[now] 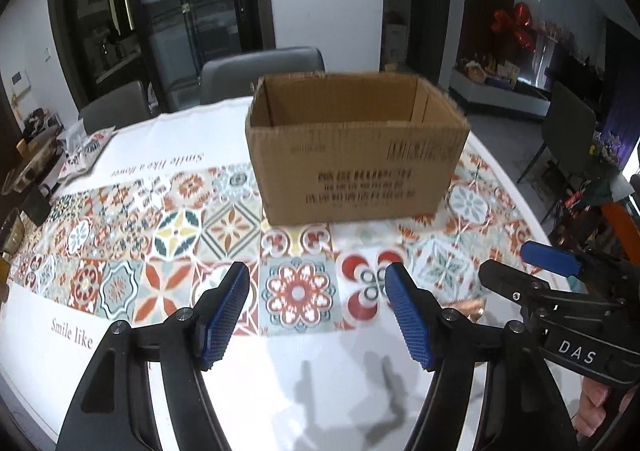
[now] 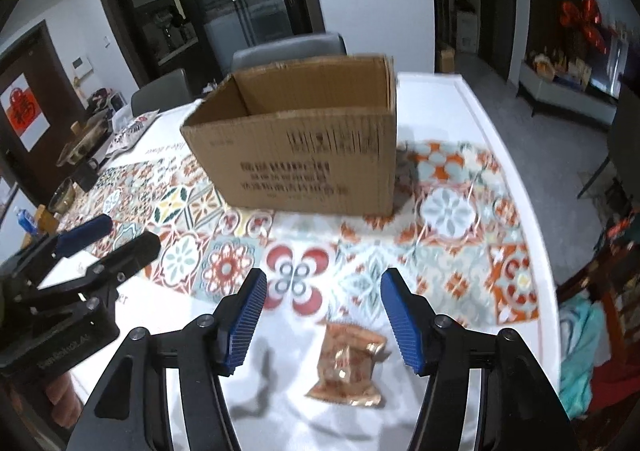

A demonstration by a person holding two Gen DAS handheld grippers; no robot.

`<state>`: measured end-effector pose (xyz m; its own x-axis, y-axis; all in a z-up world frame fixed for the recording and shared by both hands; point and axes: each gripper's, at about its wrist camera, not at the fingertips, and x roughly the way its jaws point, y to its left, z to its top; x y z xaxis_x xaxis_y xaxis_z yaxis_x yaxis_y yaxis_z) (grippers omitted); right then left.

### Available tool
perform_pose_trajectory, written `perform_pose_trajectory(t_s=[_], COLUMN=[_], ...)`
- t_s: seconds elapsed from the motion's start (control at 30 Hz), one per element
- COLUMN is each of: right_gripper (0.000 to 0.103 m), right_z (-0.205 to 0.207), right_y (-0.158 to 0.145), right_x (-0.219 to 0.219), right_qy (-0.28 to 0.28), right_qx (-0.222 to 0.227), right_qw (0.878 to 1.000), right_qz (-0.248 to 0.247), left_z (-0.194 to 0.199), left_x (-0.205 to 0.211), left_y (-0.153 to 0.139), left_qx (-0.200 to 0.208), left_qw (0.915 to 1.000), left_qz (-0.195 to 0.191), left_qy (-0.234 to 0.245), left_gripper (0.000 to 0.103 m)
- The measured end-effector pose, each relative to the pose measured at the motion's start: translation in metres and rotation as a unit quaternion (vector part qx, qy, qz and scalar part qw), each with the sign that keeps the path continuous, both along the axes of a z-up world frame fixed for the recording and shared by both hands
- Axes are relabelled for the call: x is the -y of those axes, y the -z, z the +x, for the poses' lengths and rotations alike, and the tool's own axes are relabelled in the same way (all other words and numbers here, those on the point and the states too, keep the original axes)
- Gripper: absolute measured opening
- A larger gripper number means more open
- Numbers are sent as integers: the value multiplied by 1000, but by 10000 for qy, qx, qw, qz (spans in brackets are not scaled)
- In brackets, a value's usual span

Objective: Organize snacks
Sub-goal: 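Move the right tool down toward the Fortune Biscuits packet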

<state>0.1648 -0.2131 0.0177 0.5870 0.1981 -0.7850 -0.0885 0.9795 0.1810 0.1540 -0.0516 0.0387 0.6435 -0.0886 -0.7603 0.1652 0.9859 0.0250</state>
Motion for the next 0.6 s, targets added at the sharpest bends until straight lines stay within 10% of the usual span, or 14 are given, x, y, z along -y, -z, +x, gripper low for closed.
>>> perform_pose_trajectory(t_s=[0.6], right_gripper=[60], right_z=[-12], right_y=[77], right_x=[9], right_qy=[6], right_qx=[-1092], right_qw=[9937], right_qz=[257], left_z=[-5], left_x=[17], left_y=[68], left_qx=[-841], left_qw=[9960], left_qz=[235], left_qy=[175], left_gripper=[69])
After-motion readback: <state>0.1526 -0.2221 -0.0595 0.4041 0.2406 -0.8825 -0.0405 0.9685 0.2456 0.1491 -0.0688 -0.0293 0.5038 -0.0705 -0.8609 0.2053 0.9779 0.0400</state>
